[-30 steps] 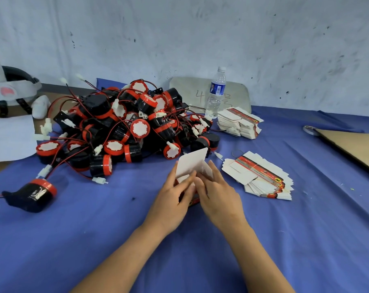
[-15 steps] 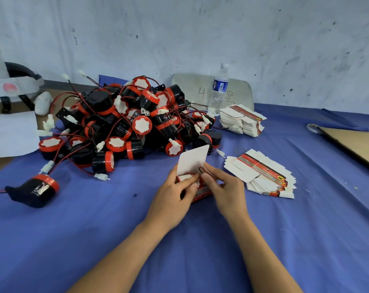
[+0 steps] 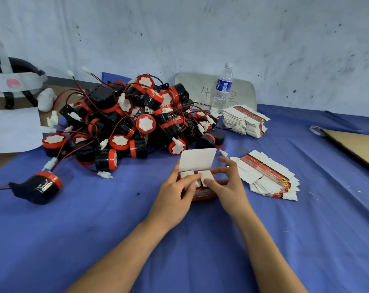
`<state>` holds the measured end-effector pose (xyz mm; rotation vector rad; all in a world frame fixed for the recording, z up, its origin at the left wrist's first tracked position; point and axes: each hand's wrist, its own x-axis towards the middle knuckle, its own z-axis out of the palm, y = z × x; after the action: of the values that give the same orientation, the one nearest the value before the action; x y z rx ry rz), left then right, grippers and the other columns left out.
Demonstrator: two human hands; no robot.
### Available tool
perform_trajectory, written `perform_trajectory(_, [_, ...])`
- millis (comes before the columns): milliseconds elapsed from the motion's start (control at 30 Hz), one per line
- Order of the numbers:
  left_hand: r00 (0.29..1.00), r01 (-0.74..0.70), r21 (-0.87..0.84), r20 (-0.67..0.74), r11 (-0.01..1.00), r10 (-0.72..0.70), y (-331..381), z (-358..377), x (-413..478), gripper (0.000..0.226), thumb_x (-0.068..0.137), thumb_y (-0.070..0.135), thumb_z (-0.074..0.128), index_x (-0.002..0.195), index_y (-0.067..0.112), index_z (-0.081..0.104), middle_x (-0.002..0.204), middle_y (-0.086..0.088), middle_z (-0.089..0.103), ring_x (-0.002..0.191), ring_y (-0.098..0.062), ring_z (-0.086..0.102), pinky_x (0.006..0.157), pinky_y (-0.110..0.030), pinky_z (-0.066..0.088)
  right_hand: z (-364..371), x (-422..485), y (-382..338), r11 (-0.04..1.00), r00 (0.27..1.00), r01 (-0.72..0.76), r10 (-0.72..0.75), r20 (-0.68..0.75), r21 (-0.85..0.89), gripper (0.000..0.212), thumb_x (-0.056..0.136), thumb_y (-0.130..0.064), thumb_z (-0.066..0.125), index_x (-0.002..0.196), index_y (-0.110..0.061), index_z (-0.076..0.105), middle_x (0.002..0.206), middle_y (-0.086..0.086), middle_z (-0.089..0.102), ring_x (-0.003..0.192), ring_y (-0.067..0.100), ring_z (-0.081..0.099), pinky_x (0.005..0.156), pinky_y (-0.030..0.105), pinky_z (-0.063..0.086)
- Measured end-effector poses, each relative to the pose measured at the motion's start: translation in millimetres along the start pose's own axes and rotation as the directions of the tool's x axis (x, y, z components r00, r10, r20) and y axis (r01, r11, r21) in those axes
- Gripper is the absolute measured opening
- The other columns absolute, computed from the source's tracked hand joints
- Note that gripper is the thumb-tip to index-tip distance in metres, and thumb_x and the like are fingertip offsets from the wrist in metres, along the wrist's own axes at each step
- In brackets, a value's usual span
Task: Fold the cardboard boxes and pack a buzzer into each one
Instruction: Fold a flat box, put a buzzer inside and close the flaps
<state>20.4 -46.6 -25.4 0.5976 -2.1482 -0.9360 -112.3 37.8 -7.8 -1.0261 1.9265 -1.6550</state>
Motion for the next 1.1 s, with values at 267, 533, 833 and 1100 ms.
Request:
perform_trajectory(267, [0.988, 0.008, -0.014, 0.157, 1.0, -0.006, 2, 1, 1, 0.046, 0.101, 0.011, 0.043, 0.126, 0.049, 0.048, 0.158, 0.012, -0.023, 0.148, -0.006, -0.001, 0.12, -0.031, 0.017, 0, -1, 4, 0.996, 0.99, 0.093, -0.094, 0.11, 0.015, 0.032, 0.087, 0.0, 0.065, 0.108, -0.024, 0.061, 0.124, -0.001, 0.047, 0.116, 0.011, 0.051, 0.082, 0.014, 0.046])
perform_trajectory(533, [0.999, 0.029, 0.469, 0.005, 0.883, -0.036, 11, 9, -10, 0.048, 0.102, 0.014, 0.045, 0.148, 0.029, 0.037, 0.162, -0.011, 0.003, 0.143, -0.035, 0.024, 0.111, -0.043, 0.036, 4, 2, 4, 0.978, 0.977, 0.18, -0.19, 0.096, 0.1, 0.044, 0.09, 0.012, 0.051, 0.103, -0.028, 0.063, 0.095, -0.02, 0.069, 0.09, 0.0, 0.062, 0.079, 0.015, 0.048])
perform_trajectory(833, [0.971, -0.214, 0.3, -0.035, 0.93, 0.234, 16, 2, -8, 0.032, 0.081, -0.005, 0.065, 0.109, 0.009, 0.074, 0.116, -0.011, 0.07, 0.115, -0.03, 0.063, 0.098, -0.045, 0.051, 6, 0, 4, 0.983, 0.98, 0.172, -0.178, 0.089, 0.07, 0.038, 0.089, 0.008, 0.053, 0.11, -0.021, 0.065, 0.111, 0.008, 0.067, 0.107, 0.029, 0.06, 0.093, 0.046, 0.05])
perform_trajectory(1100, [0.972, -0.214, 0.028, 0.103, 0.976, 0.21, 8, -5, -4, 0.023, 0.082, 0.01, 0.074, 0.105, 0.011, 0.075, 0.118, 0.002, 0.068, 0.121, -0.011, 0.054, 0.098, -0.021, 0.044, 7, -11, -8, 0.952, 0.965, 0.262, -0.26, -0.037, 0.159, 0.013, 0.085, -0.027, 0.062, 0.087, -0.019, 0.071, 0.089, -0.007, 0.072, 0.082, 0.005, 0.066, 0.071, 0.013, 0.047])
